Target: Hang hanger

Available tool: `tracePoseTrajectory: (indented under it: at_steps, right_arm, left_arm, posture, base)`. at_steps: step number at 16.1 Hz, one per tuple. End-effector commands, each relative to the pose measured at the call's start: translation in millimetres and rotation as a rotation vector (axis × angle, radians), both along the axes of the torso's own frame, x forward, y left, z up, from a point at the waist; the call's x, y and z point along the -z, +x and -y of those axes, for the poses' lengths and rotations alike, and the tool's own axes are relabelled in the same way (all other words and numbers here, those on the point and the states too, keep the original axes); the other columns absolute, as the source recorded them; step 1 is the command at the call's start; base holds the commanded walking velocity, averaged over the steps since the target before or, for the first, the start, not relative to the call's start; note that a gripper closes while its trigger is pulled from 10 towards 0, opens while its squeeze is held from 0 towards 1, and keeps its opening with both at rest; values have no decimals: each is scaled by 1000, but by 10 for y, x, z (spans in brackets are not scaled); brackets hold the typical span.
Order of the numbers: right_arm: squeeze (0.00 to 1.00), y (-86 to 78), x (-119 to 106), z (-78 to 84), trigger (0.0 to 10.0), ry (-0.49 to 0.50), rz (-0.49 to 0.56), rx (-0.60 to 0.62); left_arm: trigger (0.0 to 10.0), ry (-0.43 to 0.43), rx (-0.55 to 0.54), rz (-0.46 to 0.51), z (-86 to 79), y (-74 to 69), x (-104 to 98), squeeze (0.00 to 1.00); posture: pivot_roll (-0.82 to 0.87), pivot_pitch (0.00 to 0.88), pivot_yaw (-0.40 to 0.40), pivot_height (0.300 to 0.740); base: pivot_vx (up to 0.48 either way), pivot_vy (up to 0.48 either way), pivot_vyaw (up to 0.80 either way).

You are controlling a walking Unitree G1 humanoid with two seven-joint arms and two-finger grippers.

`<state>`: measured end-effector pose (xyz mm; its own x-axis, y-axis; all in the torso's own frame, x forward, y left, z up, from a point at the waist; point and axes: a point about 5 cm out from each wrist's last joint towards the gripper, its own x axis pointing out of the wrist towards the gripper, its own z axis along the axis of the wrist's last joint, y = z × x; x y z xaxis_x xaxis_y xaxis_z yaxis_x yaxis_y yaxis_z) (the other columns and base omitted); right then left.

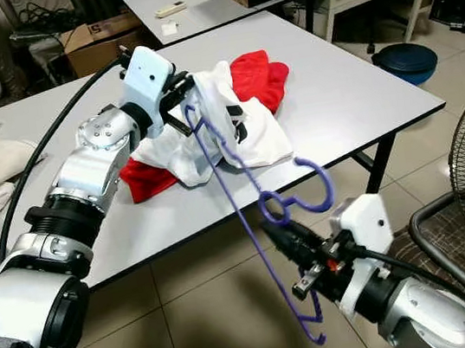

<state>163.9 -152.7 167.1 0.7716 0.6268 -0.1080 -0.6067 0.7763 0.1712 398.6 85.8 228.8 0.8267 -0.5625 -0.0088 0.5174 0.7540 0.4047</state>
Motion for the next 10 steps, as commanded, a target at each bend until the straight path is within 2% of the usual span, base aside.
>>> tracePoseTrajectory:
  at_steps: [1, 3, 7, 10]
  right_arm:
    - [0, -9, -15, -31, 10000, -8, 9, -22]
    - [0, 85, 101, 76, 10000, -58, -52, 78]
    - [0, 259, 172, 195, 10000, -107, -77, 202]
    - [0, 347, 162, 181, 10000, -110, -71, 192]
  left_arm:
    - [0, 14, -18, 23, -53, 22, -63, 0]
    - [0, 12, 4, 33, -65, 8, -121, 0]
    - [0, 34, 47, 51, -42, -23, -193, 0]
    - [0, 35, 66, 49, -17, -46, -175, 0]
  posture:
    - [-147, 0, 123, 740]
    - [-146, 0, 120, 740]
    - [-145, 0, 119, 740]
    - [-143, 0, 112, 740]
  base:
    - [0, 0, 0]
    - [0, 0, 0]
    - [0, 0, 0]
    - [0, 0, 0]
